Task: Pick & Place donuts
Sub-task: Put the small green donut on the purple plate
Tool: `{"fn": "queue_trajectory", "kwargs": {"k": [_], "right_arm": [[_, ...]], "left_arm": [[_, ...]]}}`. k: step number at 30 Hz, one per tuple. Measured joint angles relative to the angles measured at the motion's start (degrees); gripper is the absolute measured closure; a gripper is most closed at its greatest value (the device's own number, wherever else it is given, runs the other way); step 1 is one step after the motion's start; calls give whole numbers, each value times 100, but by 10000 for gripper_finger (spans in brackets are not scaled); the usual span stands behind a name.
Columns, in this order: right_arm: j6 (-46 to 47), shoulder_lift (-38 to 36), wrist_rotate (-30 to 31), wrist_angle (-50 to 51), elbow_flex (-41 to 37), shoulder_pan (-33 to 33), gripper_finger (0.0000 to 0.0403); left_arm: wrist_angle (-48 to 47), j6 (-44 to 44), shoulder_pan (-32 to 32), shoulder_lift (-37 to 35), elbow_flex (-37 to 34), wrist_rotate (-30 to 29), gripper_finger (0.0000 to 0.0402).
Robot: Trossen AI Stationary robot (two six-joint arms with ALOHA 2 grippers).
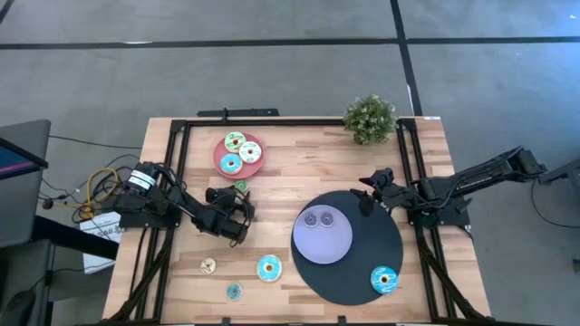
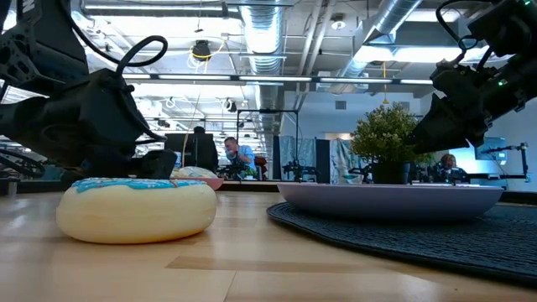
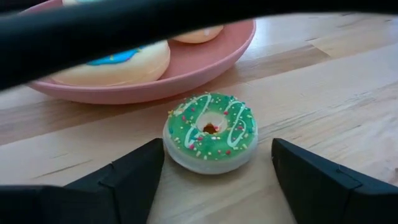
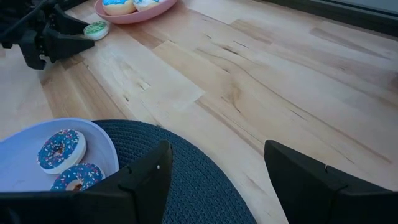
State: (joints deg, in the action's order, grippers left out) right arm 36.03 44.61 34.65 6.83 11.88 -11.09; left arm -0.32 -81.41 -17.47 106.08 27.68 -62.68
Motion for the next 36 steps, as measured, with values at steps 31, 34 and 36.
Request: {"fn": "queue_trajectory", "kwargs": {"k": [31,34,36], "right_arm": [[0,-1,-15,0,0,-2,159],[0,-1,-15,0,0,0,159],[0,0,-15,0,0,-2,159]], "left_arm": [[9,550,-411,2,219,183,236],[0,320,-463,2,219,221,239],[-2,292,-483,2,219,248,238]]}}
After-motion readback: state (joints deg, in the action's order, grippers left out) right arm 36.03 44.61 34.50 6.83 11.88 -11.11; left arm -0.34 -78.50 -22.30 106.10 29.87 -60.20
